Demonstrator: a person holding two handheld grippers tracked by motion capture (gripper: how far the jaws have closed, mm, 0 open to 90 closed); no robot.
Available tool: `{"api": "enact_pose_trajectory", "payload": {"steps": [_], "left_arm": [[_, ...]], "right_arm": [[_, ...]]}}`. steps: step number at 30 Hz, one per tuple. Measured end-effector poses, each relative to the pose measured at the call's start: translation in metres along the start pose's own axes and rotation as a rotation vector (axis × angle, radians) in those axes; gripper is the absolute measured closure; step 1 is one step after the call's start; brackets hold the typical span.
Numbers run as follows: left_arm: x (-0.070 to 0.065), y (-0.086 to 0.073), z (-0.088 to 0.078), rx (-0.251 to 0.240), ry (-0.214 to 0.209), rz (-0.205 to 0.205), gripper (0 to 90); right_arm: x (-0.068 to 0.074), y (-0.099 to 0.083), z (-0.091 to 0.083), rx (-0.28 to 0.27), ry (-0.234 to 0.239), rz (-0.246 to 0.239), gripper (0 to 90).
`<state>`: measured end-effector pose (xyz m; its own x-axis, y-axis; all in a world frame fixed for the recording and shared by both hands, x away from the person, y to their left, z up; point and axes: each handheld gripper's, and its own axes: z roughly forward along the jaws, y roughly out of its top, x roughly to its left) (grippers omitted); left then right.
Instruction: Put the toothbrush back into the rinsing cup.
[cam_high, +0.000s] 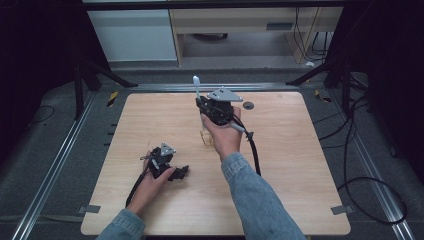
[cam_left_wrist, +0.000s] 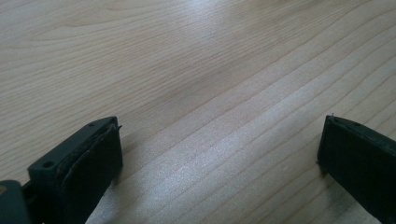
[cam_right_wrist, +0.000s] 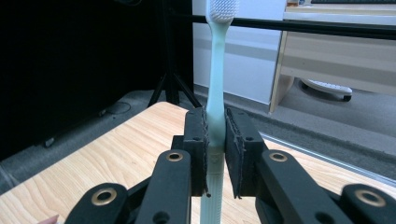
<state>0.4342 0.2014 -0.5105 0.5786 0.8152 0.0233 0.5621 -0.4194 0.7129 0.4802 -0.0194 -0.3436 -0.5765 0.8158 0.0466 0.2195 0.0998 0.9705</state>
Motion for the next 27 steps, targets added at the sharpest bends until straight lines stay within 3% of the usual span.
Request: {"api": "enact_pose_trajectory", "payload": {"steps": [27], "left_arm": [[0.0,0.0,0.0001,0.0,-0.001,0.001,0.0]], "right_arm": [[0.0063,-0.0098,0.0034,-0.112,0.006,0.029,79.2]]}}
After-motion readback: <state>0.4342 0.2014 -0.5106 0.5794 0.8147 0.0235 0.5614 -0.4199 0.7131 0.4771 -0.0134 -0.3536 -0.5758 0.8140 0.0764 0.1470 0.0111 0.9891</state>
